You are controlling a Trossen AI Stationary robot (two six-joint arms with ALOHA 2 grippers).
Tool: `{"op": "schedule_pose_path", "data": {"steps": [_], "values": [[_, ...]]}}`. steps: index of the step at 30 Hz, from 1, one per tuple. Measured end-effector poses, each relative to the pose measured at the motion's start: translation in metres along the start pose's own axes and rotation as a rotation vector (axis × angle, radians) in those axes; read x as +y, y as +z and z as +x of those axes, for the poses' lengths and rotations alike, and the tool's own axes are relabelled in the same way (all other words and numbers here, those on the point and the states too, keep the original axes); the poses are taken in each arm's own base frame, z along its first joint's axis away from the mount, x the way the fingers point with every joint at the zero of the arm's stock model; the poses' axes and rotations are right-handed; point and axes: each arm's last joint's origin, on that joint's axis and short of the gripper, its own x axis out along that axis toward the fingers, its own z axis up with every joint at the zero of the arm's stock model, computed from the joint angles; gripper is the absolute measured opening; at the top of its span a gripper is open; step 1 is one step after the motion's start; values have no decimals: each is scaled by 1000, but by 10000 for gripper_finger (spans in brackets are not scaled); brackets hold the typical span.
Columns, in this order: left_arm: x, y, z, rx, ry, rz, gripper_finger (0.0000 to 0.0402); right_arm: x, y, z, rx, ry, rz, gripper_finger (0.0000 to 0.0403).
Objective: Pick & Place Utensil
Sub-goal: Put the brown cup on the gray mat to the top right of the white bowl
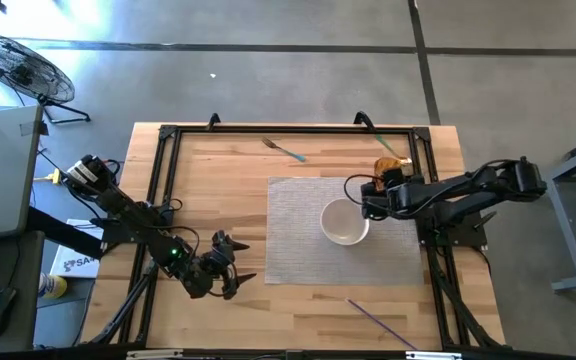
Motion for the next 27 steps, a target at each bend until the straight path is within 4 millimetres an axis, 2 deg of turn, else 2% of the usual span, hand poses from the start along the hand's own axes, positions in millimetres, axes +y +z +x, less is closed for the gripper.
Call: {"op": "schedule_pose_path", "data": {"steps": [27], "values": [[0, 0, 0, -1, 1, 0, 396, -1, -2, 0, 77, -1, -10, 399]]}}
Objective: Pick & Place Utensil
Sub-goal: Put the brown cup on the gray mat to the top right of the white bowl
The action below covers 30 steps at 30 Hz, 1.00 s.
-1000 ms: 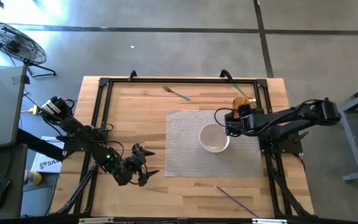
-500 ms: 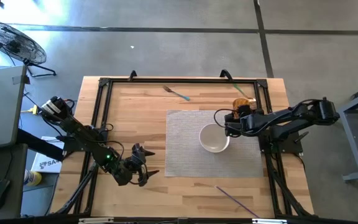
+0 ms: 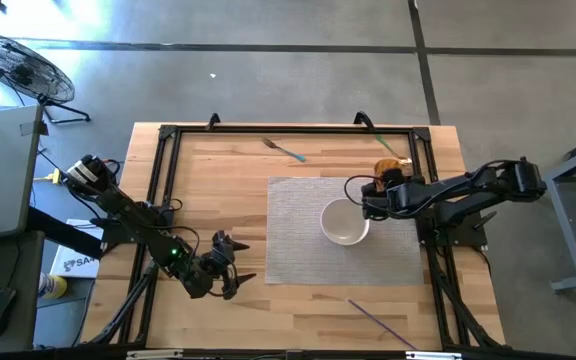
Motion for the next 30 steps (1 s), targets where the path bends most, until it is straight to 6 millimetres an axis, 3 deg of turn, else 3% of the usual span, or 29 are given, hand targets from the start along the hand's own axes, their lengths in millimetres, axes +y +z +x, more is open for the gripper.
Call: {"op": "schedule_pose_path", "data": {"steps": [30], "values": [[0, 0, 0, -3, 5, 1, 396, -7, -6, -3, 228, 7, -29, 397]]}}
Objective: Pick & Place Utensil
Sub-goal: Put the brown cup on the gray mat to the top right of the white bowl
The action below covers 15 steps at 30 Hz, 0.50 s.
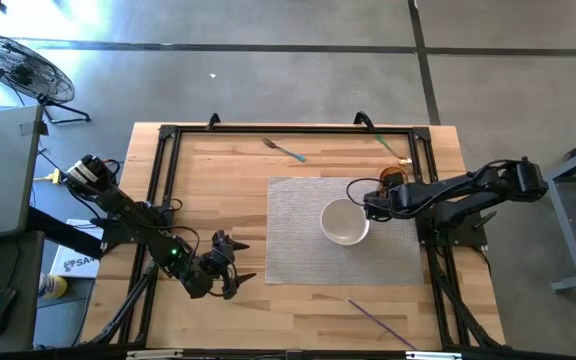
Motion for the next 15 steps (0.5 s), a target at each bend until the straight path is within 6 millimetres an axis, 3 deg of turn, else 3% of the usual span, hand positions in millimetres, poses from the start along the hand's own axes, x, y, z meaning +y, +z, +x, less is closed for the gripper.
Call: {"op": "schedule_pose_path", "data": {"steps": [15], "values": [[0, 0, 0, -2, 4, 2, 396, -4, 2, -5, 25, 40, -10, 396]]}}
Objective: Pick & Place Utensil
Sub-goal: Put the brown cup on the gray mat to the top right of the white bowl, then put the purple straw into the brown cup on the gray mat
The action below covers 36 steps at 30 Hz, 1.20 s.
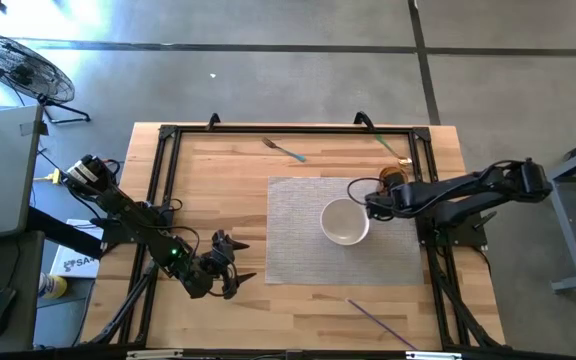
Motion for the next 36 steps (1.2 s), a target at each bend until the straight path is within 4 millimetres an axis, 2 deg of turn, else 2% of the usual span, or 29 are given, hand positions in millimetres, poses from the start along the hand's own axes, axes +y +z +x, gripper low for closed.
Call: {"op": "schedule_pose_path", "data": {"steps": [16, 23, 36], "values": [[0, 0, 0, 0, 2, 1, 396, -12, 2, -13, 106, 86, -3, 392], [0, 0, 0, 0, 2, 1, 396, -19, 1, -18, 208, 132, -44, 384], [0, 0, 0, -2, 4, 2, 396, -27, 10, -40, 287, 338, -36, 362]]}}
